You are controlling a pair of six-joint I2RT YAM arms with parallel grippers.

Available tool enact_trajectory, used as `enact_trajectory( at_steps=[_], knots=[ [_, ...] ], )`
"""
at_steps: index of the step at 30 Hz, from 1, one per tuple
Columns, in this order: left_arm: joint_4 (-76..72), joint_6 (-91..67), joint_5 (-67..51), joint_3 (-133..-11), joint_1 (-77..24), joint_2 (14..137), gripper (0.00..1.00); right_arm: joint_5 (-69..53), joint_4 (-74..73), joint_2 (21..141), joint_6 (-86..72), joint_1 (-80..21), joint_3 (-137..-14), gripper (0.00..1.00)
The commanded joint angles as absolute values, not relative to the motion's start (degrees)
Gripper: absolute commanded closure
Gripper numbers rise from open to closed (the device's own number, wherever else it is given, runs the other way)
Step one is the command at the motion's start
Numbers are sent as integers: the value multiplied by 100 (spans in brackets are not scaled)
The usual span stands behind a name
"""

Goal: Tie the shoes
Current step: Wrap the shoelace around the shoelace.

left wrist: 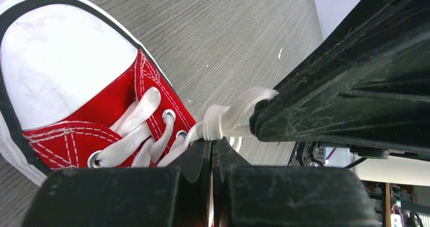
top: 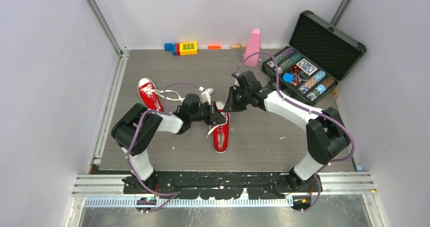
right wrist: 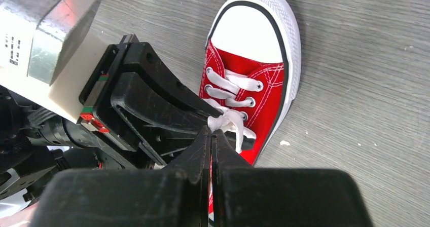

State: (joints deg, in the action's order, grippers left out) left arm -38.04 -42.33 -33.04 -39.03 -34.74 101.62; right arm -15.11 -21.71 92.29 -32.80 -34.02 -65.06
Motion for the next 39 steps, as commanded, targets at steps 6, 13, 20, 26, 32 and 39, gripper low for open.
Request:
enact_trajectory(
  at_steps=[6, 13, 20, 26, 32, 39],
  knots=[
    [-3621, -4088, -3595, -4112, -3462, 10272, 100, -1539, -2031, 9516, -3356, -3439, -7062, 100],
    [-3696, -4058, -3675, -3995, -3463, 10244, 100, -1369, -1922, 9754, -3488, -3441, -7347, 100],
    [-3727, -4118, -3755, -3999, -3462, 10323, 100, -1261, -1574, 9868, -3679, -3437, -7295, 100],
    [-3736, -4144, -3724, -3958, -3463, 10304, 100, -1212, -1569, 9895, -3656, -3437, -7300, 99],
    [-3748, -4193, -3608, -3927, -3450, 10211, 100, -1177, -1569, 9891, -3692, -3437, -7143, 99],
    [-4325, -4531, -3597, -3794, -3403, 10292, 100, -1173, -1450, 9814, -3753, -3413, -6946, 83]
  ],
)
